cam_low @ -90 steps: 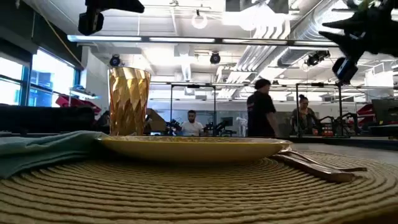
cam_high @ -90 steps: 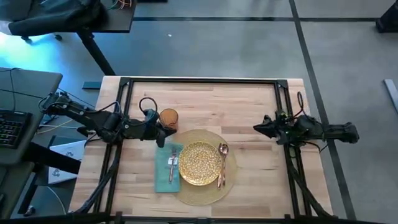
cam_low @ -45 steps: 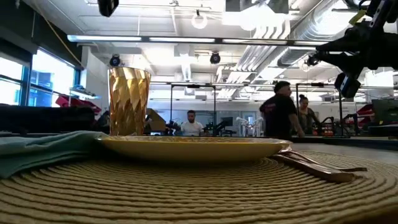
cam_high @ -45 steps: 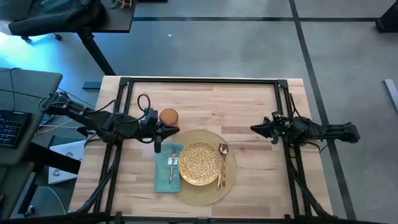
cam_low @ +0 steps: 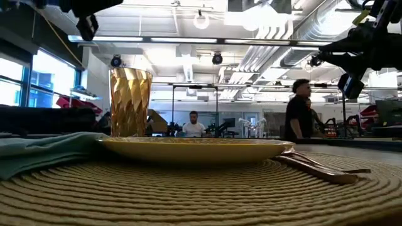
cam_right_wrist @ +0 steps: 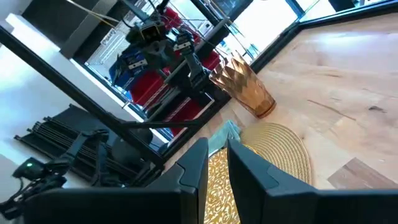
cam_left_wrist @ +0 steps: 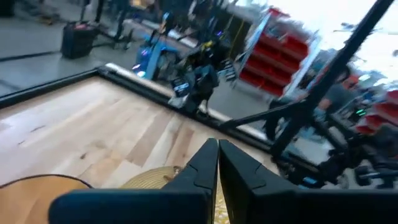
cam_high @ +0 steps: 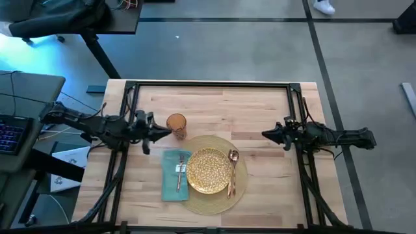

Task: Set table place
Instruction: Return to Home Position

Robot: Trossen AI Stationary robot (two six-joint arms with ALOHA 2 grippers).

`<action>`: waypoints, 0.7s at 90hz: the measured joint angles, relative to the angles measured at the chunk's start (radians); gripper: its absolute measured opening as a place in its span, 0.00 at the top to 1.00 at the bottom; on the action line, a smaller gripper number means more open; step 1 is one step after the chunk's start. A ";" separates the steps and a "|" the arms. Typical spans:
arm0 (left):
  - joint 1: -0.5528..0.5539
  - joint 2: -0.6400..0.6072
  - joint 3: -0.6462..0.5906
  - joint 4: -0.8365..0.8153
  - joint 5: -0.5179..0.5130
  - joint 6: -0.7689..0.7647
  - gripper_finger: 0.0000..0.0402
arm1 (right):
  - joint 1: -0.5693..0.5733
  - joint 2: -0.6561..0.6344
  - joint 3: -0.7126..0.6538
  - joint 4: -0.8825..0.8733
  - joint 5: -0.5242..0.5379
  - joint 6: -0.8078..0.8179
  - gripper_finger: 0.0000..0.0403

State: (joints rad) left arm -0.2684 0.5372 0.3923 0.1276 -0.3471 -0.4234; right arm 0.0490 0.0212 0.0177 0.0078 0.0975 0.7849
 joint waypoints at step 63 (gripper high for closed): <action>0.000 -0.337 -0.381 0.328 0.221 0.224 1.00 | 0.000 0.000 0.001 -0.001 0.000 0.000 0.89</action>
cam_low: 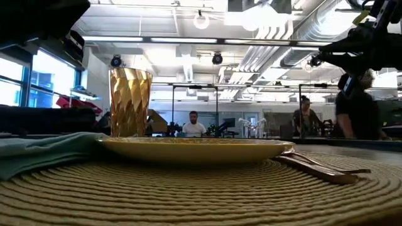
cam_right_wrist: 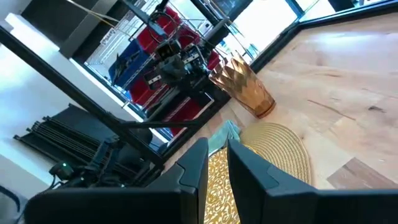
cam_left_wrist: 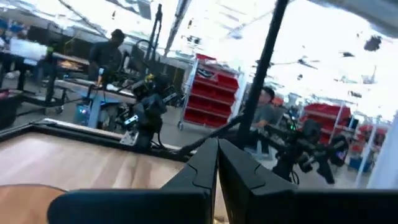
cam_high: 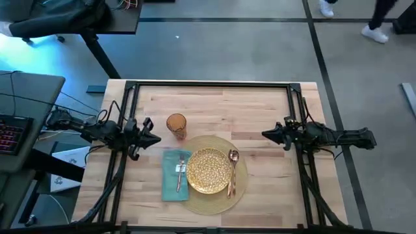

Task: Set table place
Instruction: Return to Home Position

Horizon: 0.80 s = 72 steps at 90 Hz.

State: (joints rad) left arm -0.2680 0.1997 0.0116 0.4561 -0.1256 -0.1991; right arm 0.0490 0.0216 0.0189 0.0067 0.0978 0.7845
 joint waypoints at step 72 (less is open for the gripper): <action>0.132 -0.018 0.000 -0.285 -0.135 0.062 1.00 | 0.000 0.000 0.000 0.000 0.000 0.000 0.89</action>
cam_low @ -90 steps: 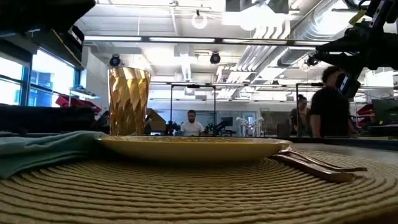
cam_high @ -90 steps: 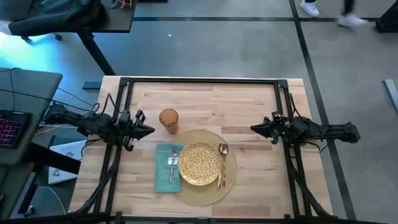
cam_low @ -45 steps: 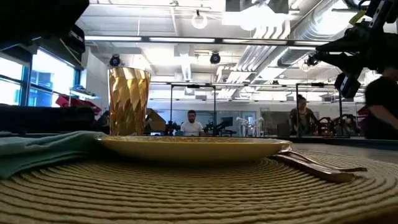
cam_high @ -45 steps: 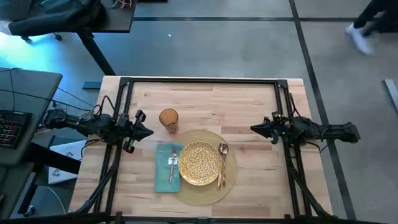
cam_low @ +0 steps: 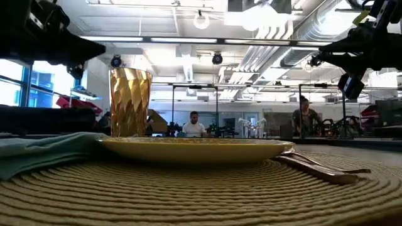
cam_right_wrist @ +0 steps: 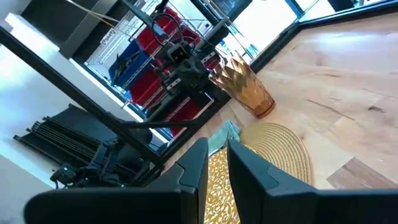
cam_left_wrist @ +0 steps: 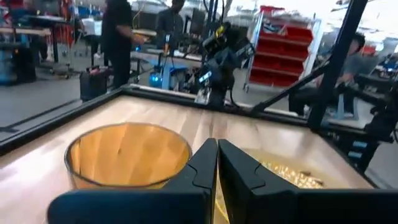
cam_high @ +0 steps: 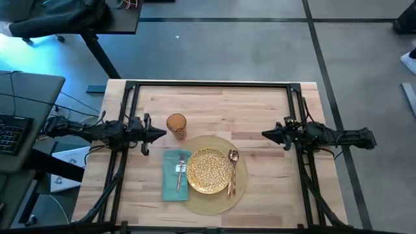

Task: Set table place
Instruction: Return to Home Position

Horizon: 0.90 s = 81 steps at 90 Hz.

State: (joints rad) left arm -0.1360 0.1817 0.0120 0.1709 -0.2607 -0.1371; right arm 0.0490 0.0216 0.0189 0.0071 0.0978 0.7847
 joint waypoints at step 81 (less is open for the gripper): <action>0.000 0.000 0.000 -0.025 -0.001 0.000 1.00 | 0.000 0.000 0.000 0.000 0.000 0.000 0.89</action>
